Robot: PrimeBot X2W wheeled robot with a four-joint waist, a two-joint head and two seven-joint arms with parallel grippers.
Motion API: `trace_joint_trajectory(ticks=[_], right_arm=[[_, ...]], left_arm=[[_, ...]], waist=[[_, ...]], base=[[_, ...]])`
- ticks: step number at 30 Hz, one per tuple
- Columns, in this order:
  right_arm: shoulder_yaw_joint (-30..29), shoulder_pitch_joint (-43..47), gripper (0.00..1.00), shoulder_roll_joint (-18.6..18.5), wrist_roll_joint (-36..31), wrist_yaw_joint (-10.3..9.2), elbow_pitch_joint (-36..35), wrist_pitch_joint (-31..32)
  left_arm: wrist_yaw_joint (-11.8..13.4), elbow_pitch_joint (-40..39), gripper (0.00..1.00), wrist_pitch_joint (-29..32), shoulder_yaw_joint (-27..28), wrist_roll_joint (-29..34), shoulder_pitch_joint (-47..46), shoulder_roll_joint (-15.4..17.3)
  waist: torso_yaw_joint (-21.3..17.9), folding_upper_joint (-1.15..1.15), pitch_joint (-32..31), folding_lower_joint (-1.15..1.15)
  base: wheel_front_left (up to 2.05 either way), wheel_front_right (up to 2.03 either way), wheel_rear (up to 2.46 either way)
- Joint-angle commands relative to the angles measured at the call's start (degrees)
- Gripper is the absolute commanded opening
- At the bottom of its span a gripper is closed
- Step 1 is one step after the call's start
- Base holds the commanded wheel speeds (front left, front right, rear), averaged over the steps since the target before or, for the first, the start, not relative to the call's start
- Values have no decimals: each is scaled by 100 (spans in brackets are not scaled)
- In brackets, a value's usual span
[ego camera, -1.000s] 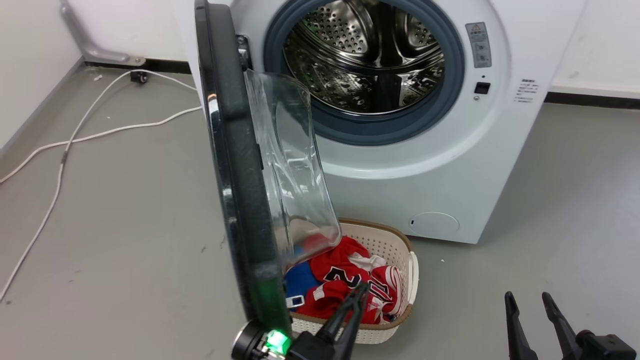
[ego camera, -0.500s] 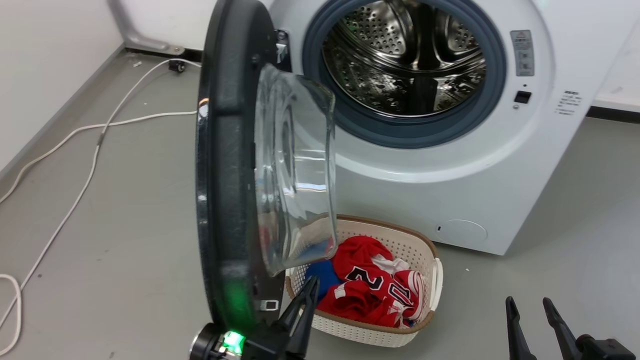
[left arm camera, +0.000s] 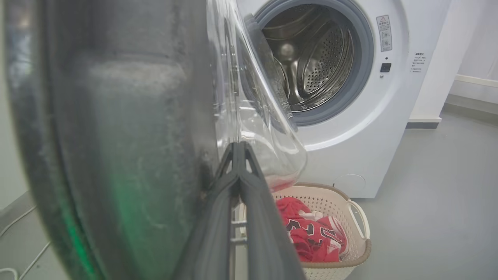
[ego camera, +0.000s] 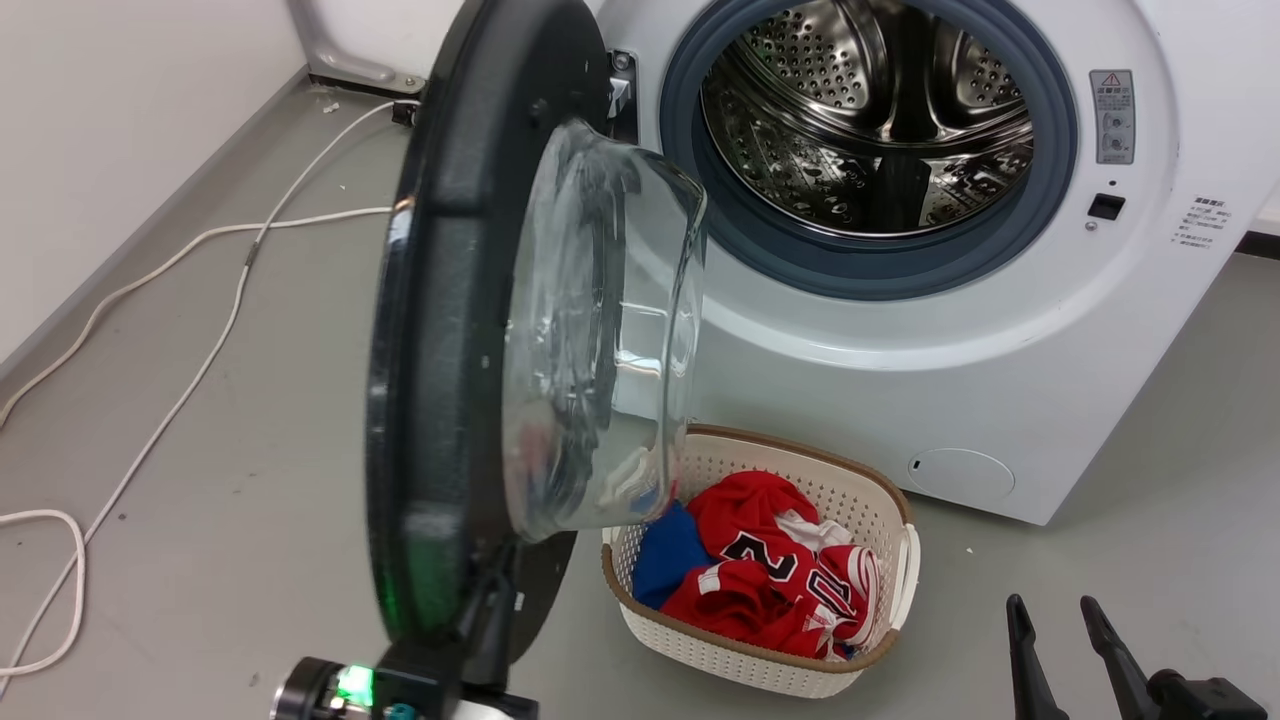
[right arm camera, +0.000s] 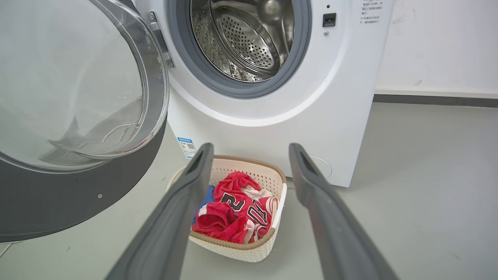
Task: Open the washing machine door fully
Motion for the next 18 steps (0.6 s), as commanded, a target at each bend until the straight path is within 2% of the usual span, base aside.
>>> trace_joint_trajectory(ticks=[1,9,18], right_arm=[[1,30,100,10,-23,-1,7,-10],[-16,49,100,10,-47,-1,6,-10],[-74,-48,100,10,-106,-1,-44,-10]], left_arm=[[53,-19,0,15,120,-43,-1,72],[87,-33,0,14,787,-166,41,108],[-11,54,0,14,1489,-211,-208,72]], waist=[[3,0,3,-1],[19,0,49,-1],[93,0,261,-1]], base=[[0,0,0],[0,0,0],[0,0,0]])
